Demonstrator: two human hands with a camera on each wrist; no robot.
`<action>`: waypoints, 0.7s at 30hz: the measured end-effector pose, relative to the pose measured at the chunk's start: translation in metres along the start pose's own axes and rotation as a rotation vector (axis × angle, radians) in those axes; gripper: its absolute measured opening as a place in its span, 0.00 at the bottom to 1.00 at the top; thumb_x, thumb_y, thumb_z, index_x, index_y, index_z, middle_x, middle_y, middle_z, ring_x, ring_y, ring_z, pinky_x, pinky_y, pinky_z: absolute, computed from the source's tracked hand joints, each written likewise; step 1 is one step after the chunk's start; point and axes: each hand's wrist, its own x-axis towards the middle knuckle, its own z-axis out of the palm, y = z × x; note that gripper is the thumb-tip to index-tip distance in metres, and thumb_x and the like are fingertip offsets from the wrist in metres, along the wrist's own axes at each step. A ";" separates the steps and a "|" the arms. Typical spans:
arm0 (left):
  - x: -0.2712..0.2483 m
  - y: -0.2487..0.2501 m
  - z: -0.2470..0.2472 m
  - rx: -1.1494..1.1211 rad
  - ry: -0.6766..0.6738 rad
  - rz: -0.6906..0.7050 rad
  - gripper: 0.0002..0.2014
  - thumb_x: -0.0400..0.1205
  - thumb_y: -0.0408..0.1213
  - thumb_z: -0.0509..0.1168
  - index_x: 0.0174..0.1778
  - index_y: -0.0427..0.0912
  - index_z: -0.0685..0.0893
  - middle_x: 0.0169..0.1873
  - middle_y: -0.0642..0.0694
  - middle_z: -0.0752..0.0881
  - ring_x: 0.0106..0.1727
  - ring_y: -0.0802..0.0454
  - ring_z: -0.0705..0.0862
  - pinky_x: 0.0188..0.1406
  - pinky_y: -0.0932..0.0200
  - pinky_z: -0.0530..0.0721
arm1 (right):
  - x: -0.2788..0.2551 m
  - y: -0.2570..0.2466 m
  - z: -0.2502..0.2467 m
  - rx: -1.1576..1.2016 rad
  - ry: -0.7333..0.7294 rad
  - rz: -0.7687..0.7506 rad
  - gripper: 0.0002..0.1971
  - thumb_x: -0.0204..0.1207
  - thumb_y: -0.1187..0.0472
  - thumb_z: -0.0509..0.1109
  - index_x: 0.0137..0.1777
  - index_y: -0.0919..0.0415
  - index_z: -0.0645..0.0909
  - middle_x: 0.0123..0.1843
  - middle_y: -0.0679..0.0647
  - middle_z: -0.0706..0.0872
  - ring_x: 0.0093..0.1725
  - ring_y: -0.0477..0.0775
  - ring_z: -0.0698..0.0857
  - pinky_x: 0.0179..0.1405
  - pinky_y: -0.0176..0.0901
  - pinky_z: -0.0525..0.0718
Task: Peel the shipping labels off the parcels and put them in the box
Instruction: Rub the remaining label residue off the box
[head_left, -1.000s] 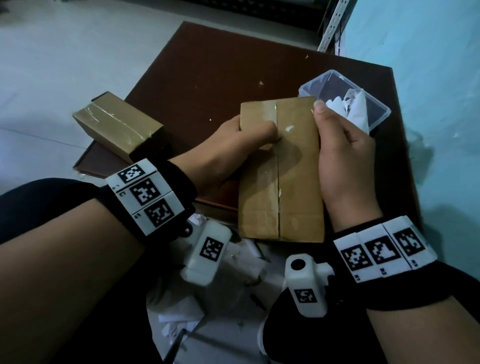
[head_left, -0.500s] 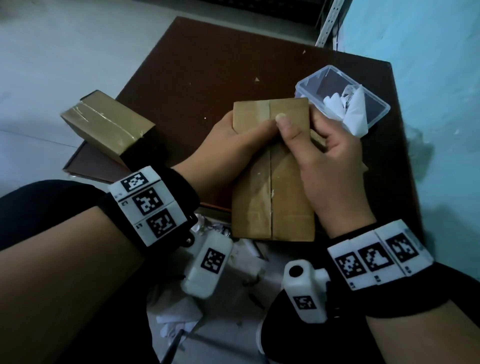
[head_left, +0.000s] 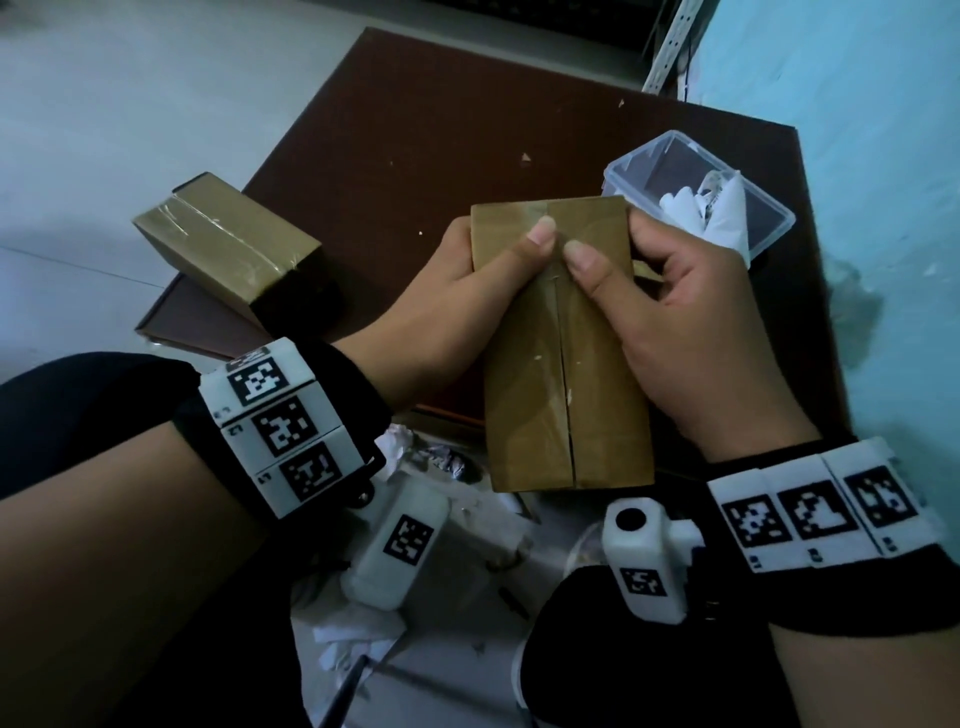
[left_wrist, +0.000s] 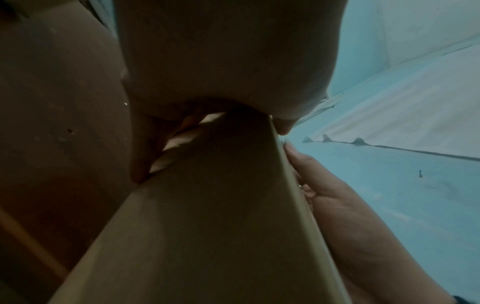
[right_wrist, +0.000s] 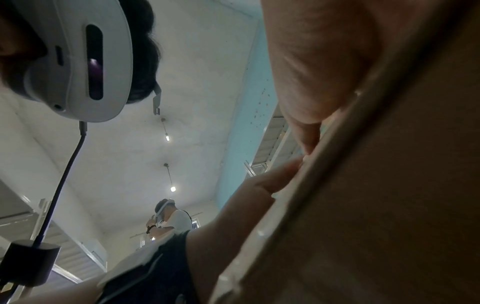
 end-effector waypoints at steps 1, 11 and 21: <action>0.001 -0.001 -0.002 0.005 0.009 -0.019 0.42 0.78 0.70 0.71 0.81 0.46 0.75 0.75 0.42 0.82 0.71 0.44 0.87 0.70 0.39 0.87 | 0.000 0.002 -0.001 0.007 -0.024 -0.003 0.18 0.90 0.52 0.74 0.76 0.55 0.86 0.62 0.46 0.94 0.63 0.45 0.93 0.61 0.55 0.95; 0.001 -0.003 -0.006 0.062 0.032 -0.032 0.40 0.77 0.68 0.70 0.81 0.50 0.73 0.70 0.49 0.86 0.67 0.50 0.90 0.66 0.43 0.89 | -0.007 -0.004 0.005 -0.083 0.113 -0.132 0.09 0.87 0.54 0.78 0.65 0.44 0.88 0.54 0.37 0.94 0.55 0.35 0.94 0.51 0.36 0.94; 0.001 -0.004 -0.016 0.090 0.111 -0.108 0.39 0.76 0.69 0.70 0.79 0.52 0.73 0.67 0.51 0.88 0.62 0.51 0.92 0.63 0.45 0.91 | 0.001 0.011 0.009 0.106 -0.010 0.051 0.26 0.85 0.61 0.79 0.82 0.60 0.82 0.70 0.51 0.93 0.69 0.44 0.92 0.67 0.53 0.93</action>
